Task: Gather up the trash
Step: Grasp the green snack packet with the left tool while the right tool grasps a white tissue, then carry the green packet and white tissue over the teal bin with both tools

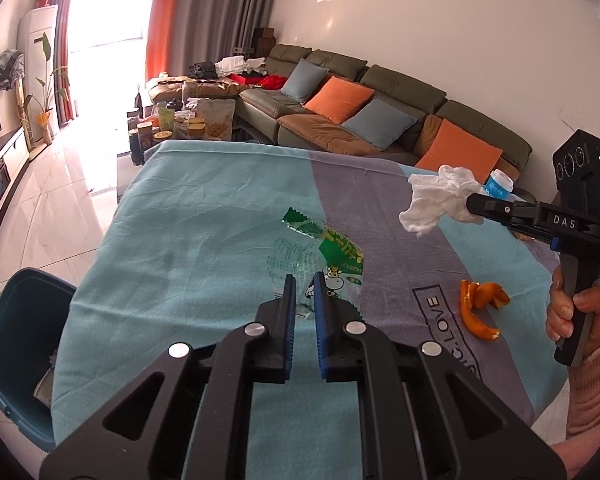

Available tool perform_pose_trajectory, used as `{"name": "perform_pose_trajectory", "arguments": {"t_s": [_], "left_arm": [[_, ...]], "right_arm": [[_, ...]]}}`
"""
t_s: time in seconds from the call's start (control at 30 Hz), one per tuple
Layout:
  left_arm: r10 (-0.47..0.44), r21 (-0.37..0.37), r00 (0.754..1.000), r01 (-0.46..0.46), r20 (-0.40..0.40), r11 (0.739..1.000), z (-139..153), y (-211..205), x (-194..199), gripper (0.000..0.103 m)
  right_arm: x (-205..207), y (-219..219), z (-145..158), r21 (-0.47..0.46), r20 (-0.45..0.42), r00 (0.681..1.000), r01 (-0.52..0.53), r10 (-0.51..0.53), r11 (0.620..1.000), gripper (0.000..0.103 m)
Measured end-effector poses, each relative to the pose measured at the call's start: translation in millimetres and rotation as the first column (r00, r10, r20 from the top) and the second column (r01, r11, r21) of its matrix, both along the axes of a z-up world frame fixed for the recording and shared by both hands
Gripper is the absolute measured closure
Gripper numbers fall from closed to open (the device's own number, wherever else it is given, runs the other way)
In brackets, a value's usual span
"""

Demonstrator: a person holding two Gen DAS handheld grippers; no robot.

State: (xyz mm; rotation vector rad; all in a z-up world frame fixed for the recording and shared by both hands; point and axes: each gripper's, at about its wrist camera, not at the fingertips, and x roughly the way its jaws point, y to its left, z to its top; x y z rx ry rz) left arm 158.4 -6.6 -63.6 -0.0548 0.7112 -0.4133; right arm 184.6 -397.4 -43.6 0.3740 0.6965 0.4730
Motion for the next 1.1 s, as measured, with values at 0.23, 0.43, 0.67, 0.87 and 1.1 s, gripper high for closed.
{"name": "perform_pose_trajectory", "arguments": {"t_s": [0.23,0.43,0.67,0.87,1.1], "left_arm": [[0.057,0.002,0.998,-0.057,0.033,0.998,11,24,-30,0.094],[0.103,0.024,0.994,-0.104,0.042,0.994,17,45,-52,0.094],[0.153,0.019,0.987,-0.154,0.038,0.988,21,69,-69,0.094],[0.194,0.014,0.980,-0.195,0.041,0.981,25,92,-79,0.094],[0.230,0.021,0.972,-0.231,0.055,0.973,30,106,-86,0.094]], "right_arm": [[1,21,0,0.020,0.008,0.998,-0.055,0.054,0.998,0.092],[0,41,-1,0.020,0.015,0.994,-0.110,0.109,0.994,0.092],[2,64,-4,0.024,0.008,0.985,-0.175,0.175,0.984,0.092],[2,85,-3,0.025,0.009,0.975,-0.223,0.223,0.975,0.092],[0,109,-3,0.027,0.010,0.963,-0.269,0.268,0.963,0.092]]}}
